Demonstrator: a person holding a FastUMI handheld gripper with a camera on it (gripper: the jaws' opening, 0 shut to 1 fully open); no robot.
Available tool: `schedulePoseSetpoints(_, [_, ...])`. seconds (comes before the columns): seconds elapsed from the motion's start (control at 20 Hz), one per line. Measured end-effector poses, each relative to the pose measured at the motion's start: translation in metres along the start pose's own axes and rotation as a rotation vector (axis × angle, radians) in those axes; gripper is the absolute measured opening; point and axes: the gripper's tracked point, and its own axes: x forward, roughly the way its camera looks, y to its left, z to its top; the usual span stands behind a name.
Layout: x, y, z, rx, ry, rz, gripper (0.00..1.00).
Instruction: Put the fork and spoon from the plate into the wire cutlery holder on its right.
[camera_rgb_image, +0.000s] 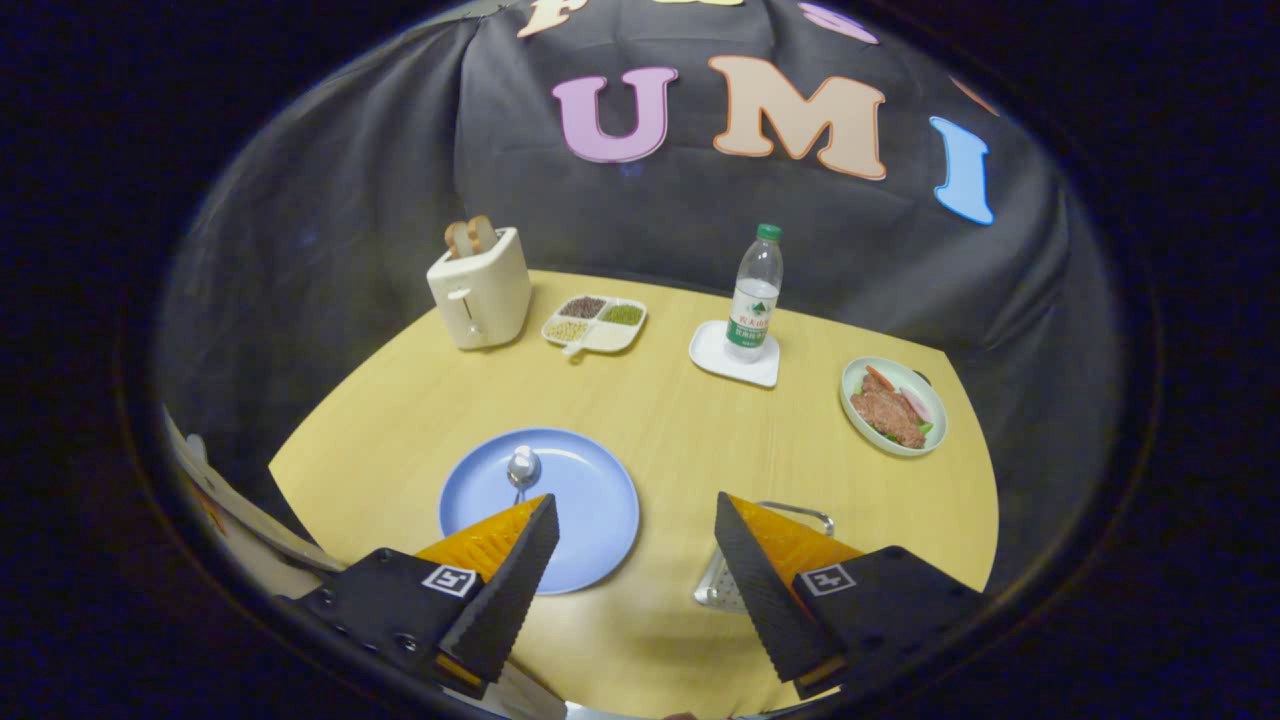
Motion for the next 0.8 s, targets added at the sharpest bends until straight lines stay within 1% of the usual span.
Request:
schedulePoseSetpoints(0.15, [0.012, 0.025, -0.005, 0.027, -0.040, 0.008, 1.00])
schedulePoseSetpoints(0.25, [0.022, 0.039, -0.017, 0.014, -0.018, 0.013, 1.00])
schedulePoseSetpoints(0.4, [0.039, 0.066, -0.039, 0.011, 0.025, 0.050, 1.00])
schedulePoseSetpoints(0.6, [0.062, 0.083, -0.069, -0.029, 0.103, 0.065, 1.00])
schedulePoseSetpoints(0.8, [0.075, 0.096, -0.092, -0.081, 0.173, 0.066, 1.00])
